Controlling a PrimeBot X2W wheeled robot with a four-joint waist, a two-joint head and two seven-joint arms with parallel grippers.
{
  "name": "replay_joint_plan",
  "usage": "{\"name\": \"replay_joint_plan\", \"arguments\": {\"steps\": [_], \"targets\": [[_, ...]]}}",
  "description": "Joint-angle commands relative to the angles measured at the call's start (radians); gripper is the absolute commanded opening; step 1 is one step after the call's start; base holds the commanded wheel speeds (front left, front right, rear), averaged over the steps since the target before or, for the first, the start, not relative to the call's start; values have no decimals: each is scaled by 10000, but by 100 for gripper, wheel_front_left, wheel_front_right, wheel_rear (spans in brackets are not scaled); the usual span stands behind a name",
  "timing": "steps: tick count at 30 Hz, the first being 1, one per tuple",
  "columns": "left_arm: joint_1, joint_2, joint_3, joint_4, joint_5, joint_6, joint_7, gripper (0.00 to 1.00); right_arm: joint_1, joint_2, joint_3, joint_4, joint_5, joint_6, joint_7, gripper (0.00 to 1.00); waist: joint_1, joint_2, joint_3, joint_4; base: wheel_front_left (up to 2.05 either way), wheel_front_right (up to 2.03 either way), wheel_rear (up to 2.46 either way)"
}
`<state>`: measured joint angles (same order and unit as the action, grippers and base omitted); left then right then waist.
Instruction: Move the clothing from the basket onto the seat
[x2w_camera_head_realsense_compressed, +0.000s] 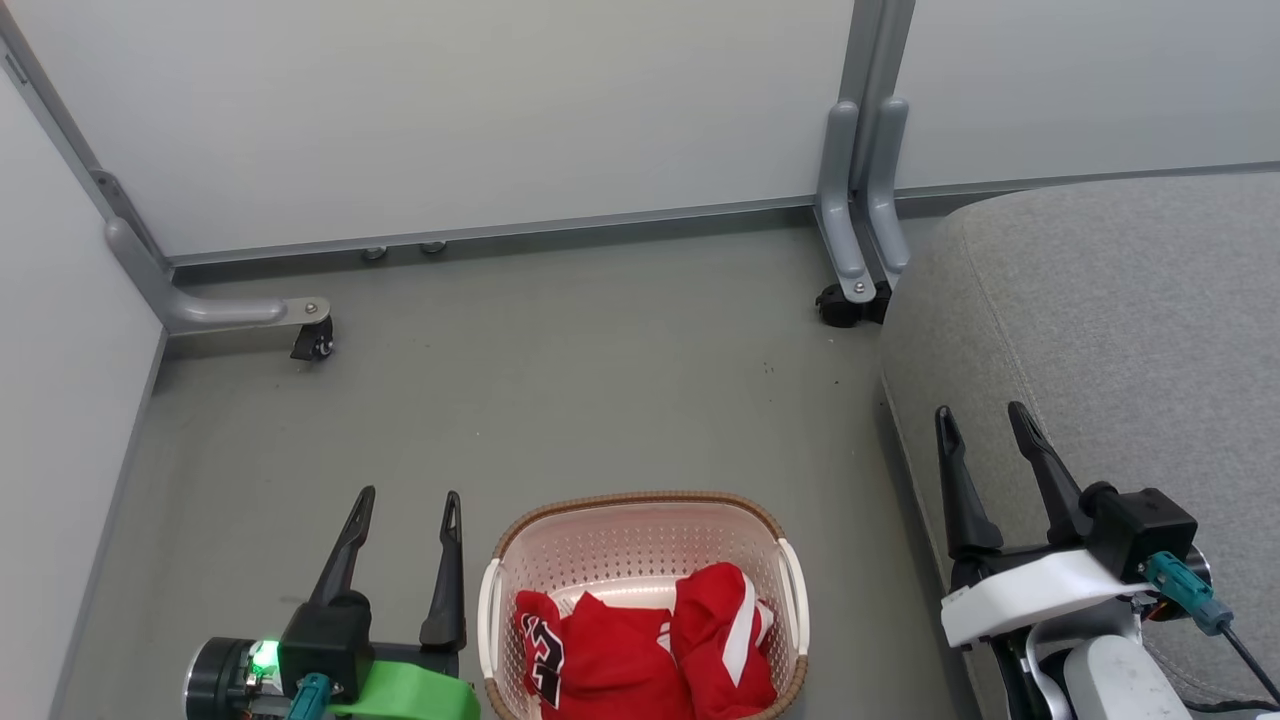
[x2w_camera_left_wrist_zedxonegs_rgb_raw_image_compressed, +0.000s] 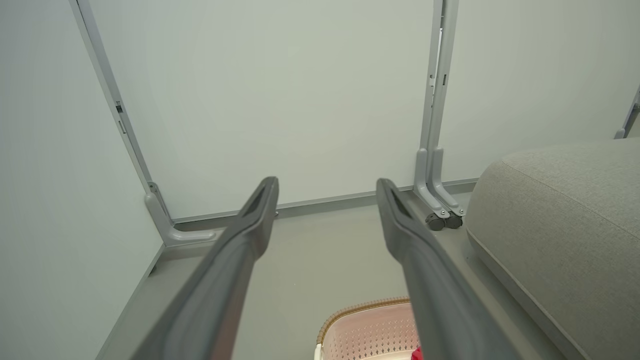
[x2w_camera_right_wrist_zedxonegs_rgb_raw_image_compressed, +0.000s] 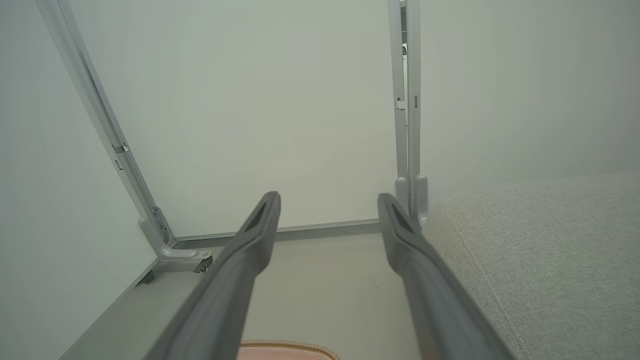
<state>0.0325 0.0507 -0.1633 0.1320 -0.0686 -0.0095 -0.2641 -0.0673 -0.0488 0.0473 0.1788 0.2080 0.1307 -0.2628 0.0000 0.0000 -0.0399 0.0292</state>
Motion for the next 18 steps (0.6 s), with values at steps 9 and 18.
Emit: {"name": "replay_joint_plan", "arguments": {"steps": [9, 18], "targets": [[78, -2, -8, 40, -143, -12, -7, 100, 10, -29, -25, -126, -14, 1, -32, 100, 0, 0, 57, 26, 0, 0, 0], [114, -2, -25, 261, -240, -69, -7, 100, -2, -29, 27, -155, -68, 1, -32, 100, 0, 0, 192, -42, 0, 0, 0]]}}
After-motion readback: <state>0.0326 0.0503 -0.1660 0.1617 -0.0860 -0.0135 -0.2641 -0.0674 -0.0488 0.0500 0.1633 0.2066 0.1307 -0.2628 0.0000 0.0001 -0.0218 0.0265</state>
